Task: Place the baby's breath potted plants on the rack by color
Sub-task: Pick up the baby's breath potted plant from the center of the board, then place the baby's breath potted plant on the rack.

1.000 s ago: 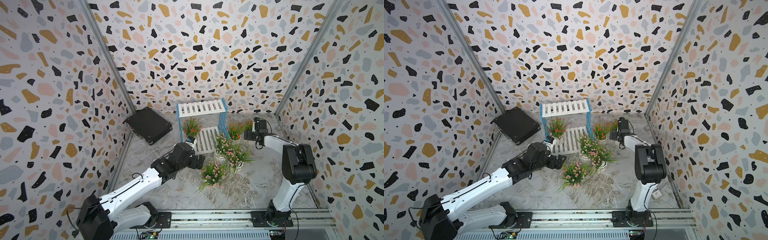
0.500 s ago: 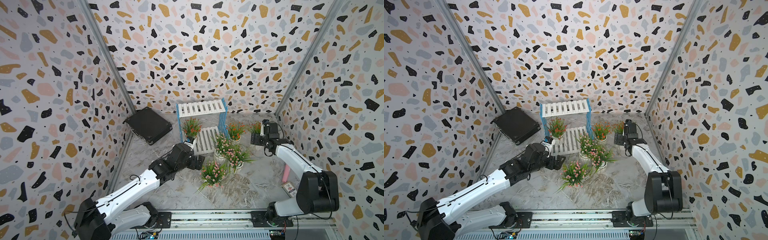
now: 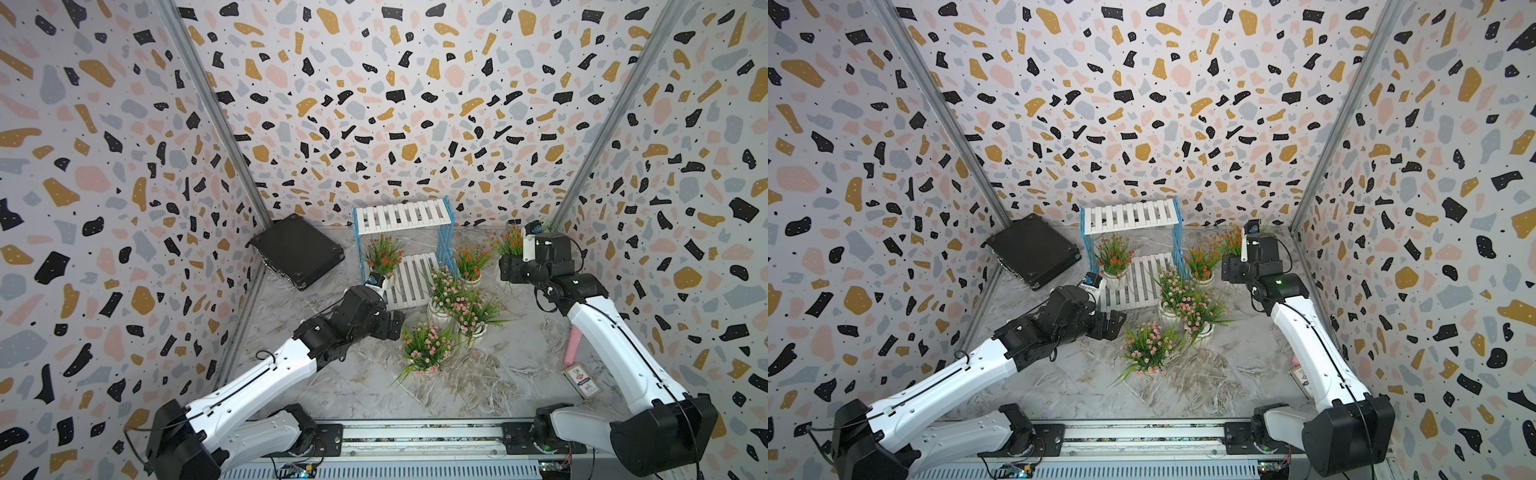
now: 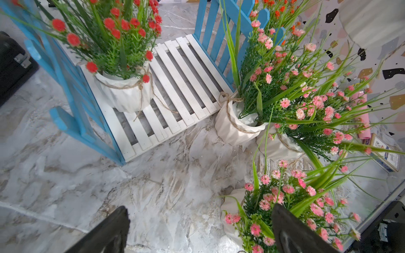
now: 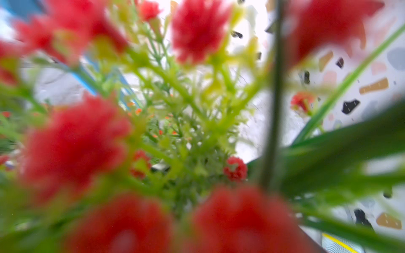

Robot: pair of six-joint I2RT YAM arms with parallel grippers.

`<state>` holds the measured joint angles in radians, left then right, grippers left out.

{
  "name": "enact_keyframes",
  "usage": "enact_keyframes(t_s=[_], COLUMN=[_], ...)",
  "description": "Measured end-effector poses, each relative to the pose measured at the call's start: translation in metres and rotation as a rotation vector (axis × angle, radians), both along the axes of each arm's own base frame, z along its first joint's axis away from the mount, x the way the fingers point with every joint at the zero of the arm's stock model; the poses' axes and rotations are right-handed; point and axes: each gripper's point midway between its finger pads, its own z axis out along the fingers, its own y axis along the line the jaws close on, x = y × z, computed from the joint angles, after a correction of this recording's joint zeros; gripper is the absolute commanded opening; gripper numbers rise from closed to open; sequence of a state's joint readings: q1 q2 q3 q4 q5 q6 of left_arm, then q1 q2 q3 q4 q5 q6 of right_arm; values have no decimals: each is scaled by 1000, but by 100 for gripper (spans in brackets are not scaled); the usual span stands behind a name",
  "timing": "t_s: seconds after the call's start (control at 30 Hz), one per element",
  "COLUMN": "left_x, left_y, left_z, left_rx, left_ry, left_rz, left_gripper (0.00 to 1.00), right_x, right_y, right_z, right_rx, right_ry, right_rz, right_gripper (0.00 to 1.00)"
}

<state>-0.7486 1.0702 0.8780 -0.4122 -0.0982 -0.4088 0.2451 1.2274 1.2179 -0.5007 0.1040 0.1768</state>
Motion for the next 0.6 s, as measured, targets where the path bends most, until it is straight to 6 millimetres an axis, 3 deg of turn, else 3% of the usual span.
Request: enact_keyframes(t_s=[0.27, 0.6], left_x=[-4, -6], left_y=[18, 57], left_z=[13, 17], left_rx=[25, 48], left_ry=[-24, -14], left_rz=[54, 187], left_gripper=[99, 99], right_x=[3, 10], right_y=[62, 159], right_z=[41, 42], right_rx=[14, 3], right_ry=[-63, -46], right_rz=[161, 368], right_gripper=[74, 74])
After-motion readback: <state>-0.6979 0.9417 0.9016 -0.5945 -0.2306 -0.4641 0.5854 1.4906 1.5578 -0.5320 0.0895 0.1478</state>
